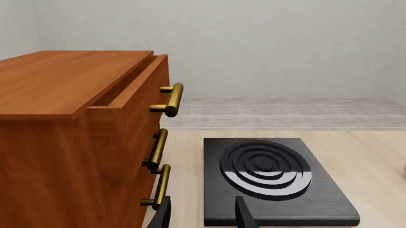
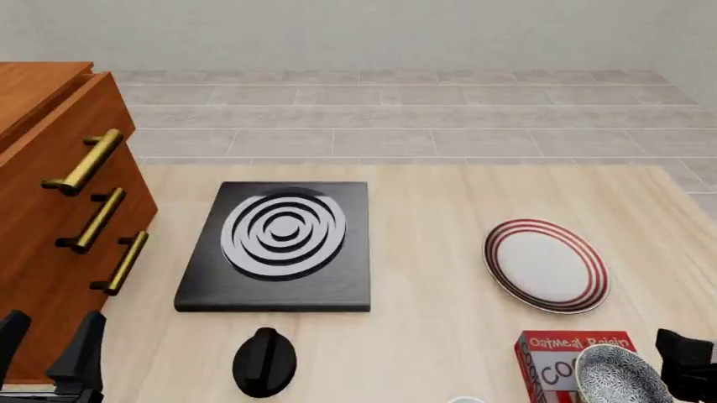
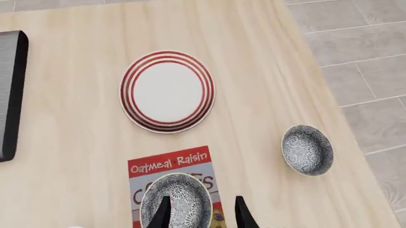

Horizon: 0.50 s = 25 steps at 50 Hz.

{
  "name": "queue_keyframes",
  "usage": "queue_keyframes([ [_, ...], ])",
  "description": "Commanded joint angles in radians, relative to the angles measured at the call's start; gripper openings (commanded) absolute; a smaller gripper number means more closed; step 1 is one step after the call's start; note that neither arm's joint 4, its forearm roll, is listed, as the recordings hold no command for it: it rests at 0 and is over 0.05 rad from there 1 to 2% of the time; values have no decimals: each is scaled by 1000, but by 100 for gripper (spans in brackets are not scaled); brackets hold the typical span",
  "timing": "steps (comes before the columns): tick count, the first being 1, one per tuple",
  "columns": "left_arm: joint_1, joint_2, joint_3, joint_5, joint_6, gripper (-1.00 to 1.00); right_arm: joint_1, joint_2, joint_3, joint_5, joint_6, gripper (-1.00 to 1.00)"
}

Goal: Pick the akita bowl on the cookies box and place it on the plate.

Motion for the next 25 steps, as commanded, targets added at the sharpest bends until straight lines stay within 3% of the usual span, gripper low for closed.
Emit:
queue_keyframes([
  [1, 0, 0, 0, 0, 0, 100, -11, 7, 43, -24, 23, 100],
  [25, 0, 0, 0, 0, 0, 100, -28, 31, 119, -92, 38, 100],
])
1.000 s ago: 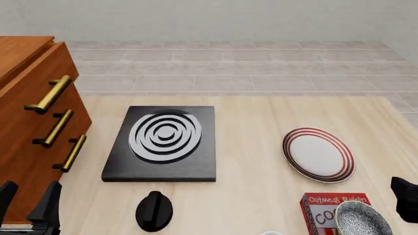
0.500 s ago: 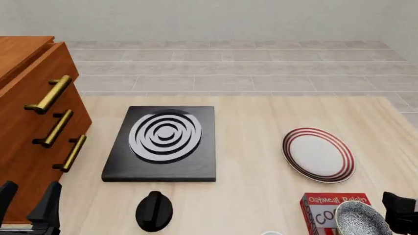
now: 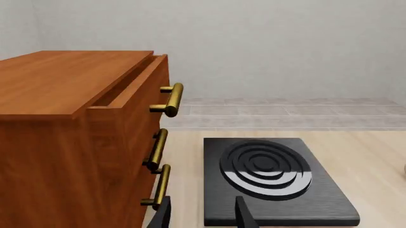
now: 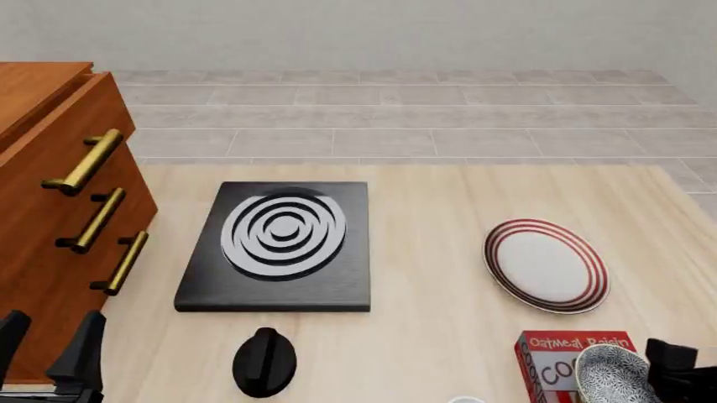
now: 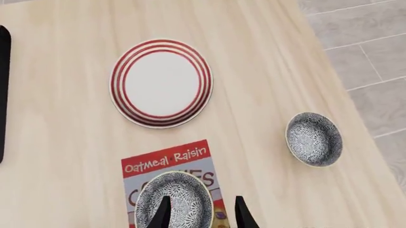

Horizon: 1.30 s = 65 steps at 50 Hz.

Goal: Pick the akita bowl on the cookies box and place it on the plate.

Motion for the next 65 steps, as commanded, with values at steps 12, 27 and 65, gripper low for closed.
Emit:
queue_keyframes([
  [12, 0, 0, 0, 0, 0, 100, 8, 34, 70, -73, 19, 100],
  [27, 0, 0, 0, 0, 0, 100, 20, 63, 121, -132, 30, 100],
  [65, 0, 0, 0, 0, 0, 100, -15, 154, 195, -262, 21, 100],
])
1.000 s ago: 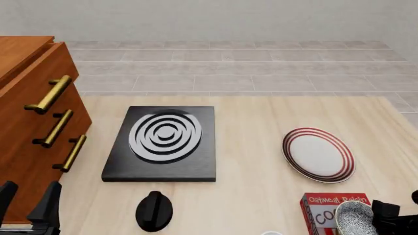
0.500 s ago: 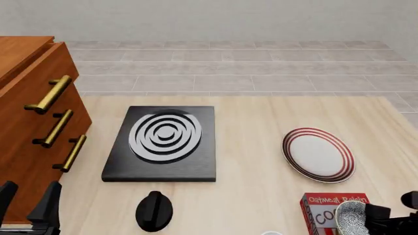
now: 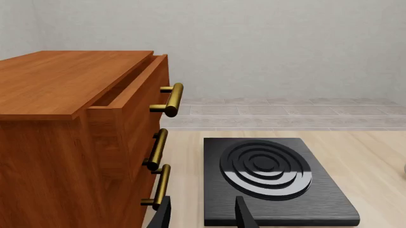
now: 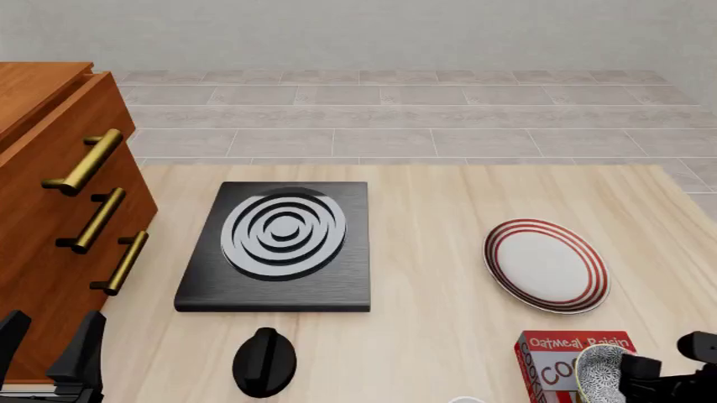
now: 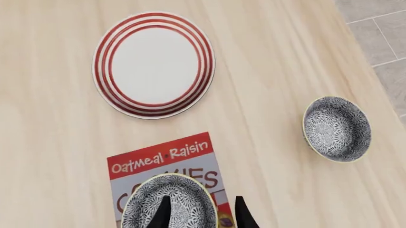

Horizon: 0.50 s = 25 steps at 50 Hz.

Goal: Pick the akita bowl on the cookies box and place it on the plate.

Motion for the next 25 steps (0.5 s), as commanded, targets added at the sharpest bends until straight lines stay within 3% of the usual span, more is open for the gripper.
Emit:
queue_keyframes([
  [1, 0, 0, 0, 0, 0, 100, -11, 33, 22, -44, 1, 100],
  [25, 0, 0, 0, 0, 0, 100, -2, 99, 101, -136, 16, 100],
])
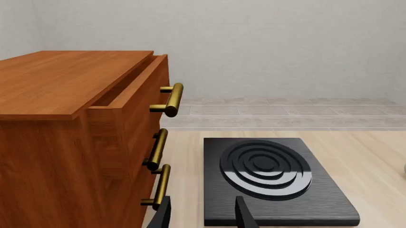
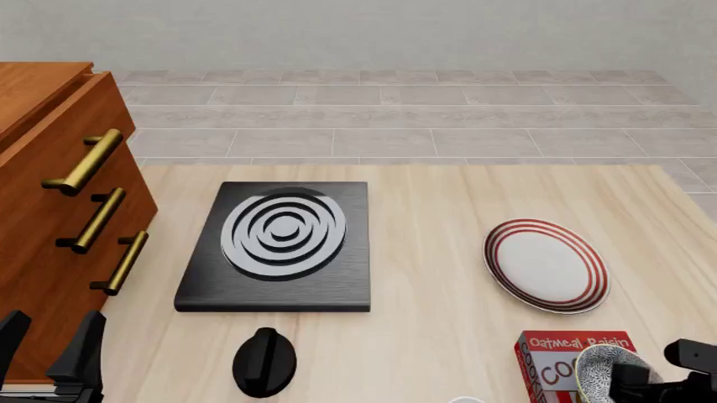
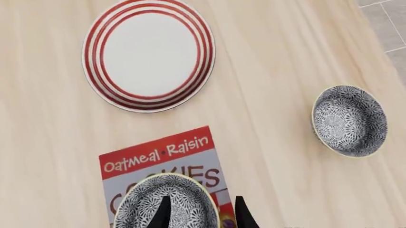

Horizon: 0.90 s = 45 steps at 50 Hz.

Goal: Pick the akita bowl on the cookies box and place it on the plate.

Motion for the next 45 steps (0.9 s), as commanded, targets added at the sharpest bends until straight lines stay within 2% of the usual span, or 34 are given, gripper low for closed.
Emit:
queue_keyframes([
  [1, 0, 0, 0, 0, 0, 100, -1, 33, 36, -43, -1, 100],
  [22, 0, 0, 0, 0, 0, 100, -13, 98, 70, -122, -2, 100],
  [28, 0, 0, 0, 0, 0, 100, -9, 84, 64, -108, -7, 100],
  [29, 0, 0, 0, 0, 0, 100, -10, 73, 57, -97, -14, -100],
  [31, 0, 0, 0, 0, 0, 100, -13, 54, 46, -78, -30, -100],
  [35, 0, 0, 0, 0, 0, 100, 7, 19, 34, -40, -28, -100],
  [45, 0, 0, 0, 0, 0, 100, -13, 3, 7, -19, -22, -100],
])
